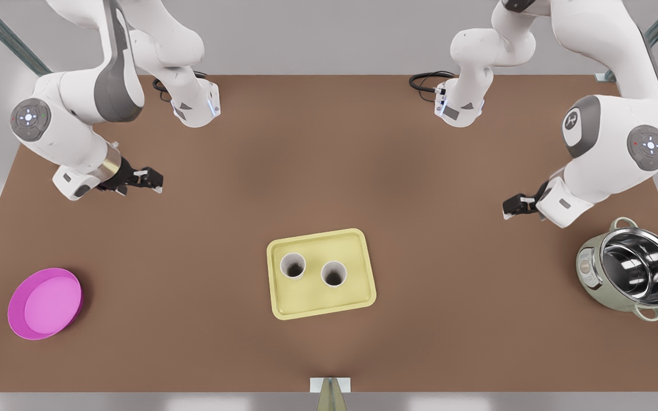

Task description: Use the left arm to pick up the white IKEA cup from the tray and place it on the middle-left position; use the right arm to pick up the white IKEA cup from the tray and place it on the middle-right position

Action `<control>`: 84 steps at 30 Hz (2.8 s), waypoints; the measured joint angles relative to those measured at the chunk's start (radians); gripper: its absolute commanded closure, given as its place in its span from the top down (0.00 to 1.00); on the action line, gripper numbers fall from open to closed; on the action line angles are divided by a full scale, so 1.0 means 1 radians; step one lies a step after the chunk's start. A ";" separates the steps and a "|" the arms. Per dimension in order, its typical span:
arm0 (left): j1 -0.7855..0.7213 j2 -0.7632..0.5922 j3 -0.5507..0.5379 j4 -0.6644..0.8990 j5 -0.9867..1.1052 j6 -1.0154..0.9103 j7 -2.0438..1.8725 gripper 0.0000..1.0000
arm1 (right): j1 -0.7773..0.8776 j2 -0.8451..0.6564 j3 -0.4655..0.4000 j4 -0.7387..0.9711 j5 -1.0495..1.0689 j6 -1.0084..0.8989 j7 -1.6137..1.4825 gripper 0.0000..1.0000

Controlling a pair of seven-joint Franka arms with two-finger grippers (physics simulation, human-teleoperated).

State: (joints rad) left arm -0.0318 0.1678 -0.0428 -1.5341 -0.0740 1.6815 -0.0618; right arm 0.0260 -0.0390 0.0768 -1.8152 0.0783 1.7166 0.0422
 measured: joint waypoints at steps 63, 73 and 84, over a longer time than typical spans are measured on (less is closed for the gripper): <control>-0.527 0.840 -0.028 0.470 0.053 0.555 -0.644 0.45 | 0.316 0.973 0.128 0.647 -0.016 0.353 0.349 0.85; -0.491 0.798 -0.026 0.470 0.015 0.549 -0.689 0.01 | 0.309 0.973 0.150 0.649 0.087 0.322 0.348 0.04; -0.066 0.706 0.058 0.466 0.019 0.354 -0.596 0.02 | 0.304 0.805 -0.198 0.705 0.080 0.043 0.184 0.04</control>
State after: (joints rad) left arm -0.0977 0.8741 0.0153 -1.0684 -0.0552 2.0357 -0.6575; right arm 0.3300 0.7662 -0.1215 -1.1104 0.1579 1.7595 0.2259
